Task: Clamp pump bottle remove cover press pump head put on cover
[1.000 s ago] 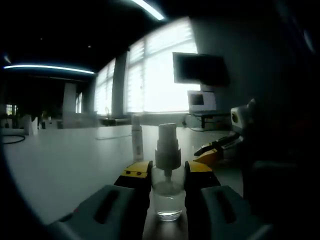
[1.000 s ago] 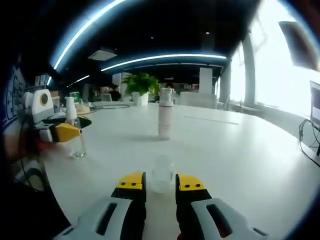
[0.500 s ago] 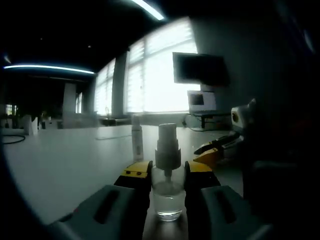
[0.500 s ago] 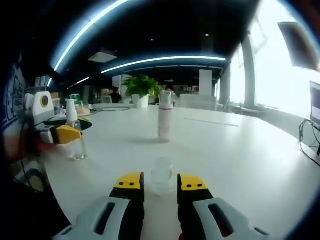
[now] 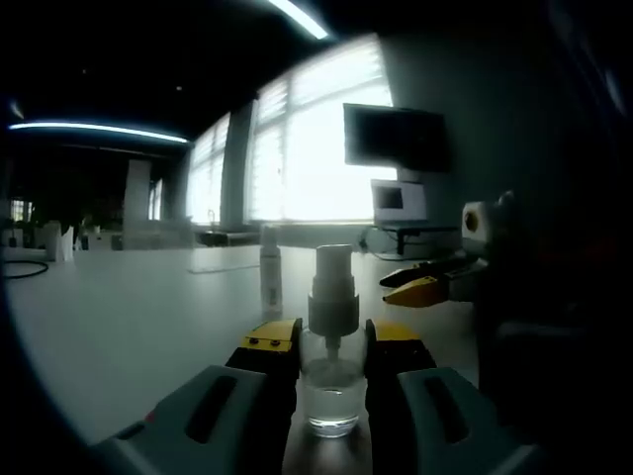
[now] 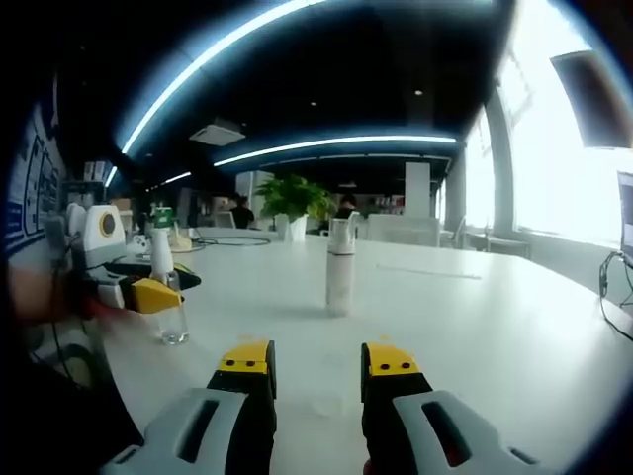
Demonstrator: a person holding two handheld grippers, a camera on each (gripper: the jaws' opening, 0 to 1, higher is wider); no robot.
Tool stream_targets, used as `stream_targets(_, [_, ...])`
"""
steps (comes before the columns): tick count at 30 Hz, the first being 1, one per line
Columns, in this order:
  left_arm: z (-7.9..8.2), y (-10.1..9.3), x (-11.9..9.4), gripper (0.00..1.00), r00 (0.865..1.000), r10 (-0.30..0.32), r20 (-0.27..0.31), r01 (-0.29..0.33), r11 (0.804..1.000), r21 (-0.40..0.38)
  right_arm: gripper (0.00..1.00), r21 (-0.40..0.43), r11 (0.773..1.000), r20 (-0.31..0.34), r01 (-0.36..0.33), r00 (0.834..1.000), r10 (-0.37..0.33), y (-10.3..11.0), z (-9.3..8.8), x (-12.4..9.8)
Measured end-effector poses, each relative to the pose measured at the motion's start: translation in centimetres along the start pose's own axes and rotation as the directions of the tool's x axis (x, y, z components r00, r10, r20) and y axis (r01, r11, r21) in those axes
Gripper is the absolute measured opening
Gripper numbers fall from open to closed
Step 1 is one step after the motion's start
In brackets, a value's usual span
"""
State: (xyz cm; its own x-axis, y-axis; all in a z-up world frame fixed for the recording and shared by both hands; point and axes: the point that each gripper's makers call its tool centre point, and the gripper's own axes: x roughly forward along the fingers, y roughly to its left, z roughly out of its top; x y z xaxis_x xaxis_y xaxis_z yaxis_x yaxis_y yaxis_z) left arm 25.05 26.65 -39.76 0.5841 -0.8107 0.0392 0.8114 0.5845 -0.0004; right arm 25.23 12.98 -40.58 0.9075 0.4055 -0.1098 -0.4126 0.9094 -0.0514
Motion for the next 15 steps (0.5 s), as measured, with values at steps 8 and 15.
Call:
stream_targets(8, [-0.1, -0.1, 0.0, 0.16, 1.000, -0.014, -0.004, 0.014, 1.000, -0.011, 0.27, -0.080, 0.995, 0.111, -0.064, 0.991, 0.073, 2.0, 3.1, -0.5])
stream_targets(15, [-0.1, -0.2, 0.1, 0.16, 1.000, -0.020, -0.004, 0.020, 1.000, -0.011, 0.27, -0.085, 0.991, 0.137, -0.099, 0.984, 0.110, 3.2, 4.2, -0.3])
